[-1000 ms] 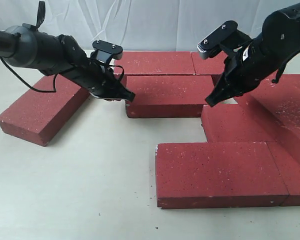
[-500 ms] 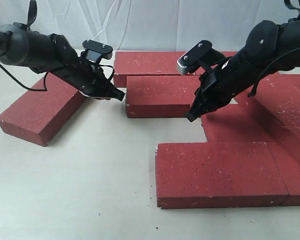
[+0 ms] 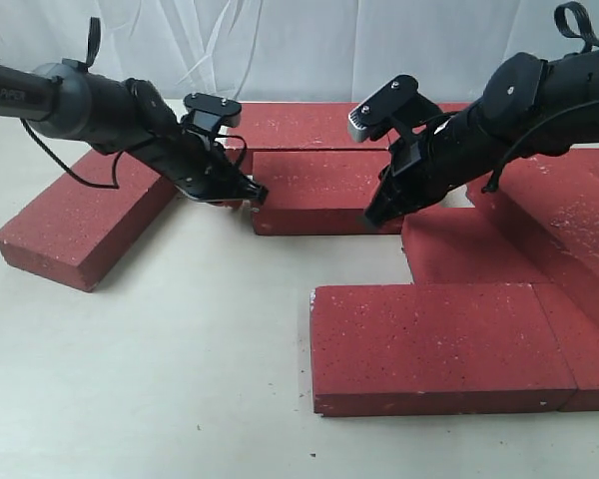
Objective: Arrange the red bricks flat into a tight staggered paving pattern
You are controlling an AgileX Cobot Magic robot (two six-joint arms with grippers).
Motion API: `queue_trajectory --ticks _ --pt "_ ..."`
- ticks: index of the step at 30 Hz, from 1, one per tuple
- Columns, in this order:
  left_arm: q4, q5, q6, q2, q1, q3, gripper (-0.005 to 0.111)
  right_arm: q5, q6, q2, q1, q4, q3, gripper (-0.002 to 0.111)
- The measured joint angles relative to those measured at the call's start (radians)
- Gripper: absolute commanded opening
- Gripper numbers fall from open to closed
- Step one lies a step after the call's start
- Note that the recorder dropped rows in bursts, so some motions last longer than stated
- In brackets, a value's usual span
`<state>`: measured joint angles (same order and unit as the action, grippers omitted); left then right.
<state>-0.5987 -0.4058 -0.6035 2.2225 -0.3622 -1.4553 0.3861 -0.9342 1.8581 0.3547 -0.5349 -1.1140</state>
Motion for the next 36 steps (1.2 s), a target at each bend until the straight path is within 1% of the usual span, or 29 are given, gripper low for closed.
queue_trajectory --ticks 5,12,18,36 --pt "-0.013 0.000 0.000 0.035 -0.036 -0.042 0.000 -0.012 0.000 -0.013 0.000 -0.004 0.000 -0.001" --pt "-0.036 0.002 0.002 0.051 -0.040 -0.067 0.000 0.022 0.000 -0.059 0.000 -0.004 0.000 -0.001" --pt "-0.040 0.018 0.002 0.054 -0.086 -0.069 0.000 0.028 0.000 -0.060 0.000 -0.002 0.000 -0.001" --pt "-0.060 0.065 0.000 0.057 -0.110 -0.069 0.000 0.035 0.000 -0.060 0.000 0.002 0.000 -0.001"
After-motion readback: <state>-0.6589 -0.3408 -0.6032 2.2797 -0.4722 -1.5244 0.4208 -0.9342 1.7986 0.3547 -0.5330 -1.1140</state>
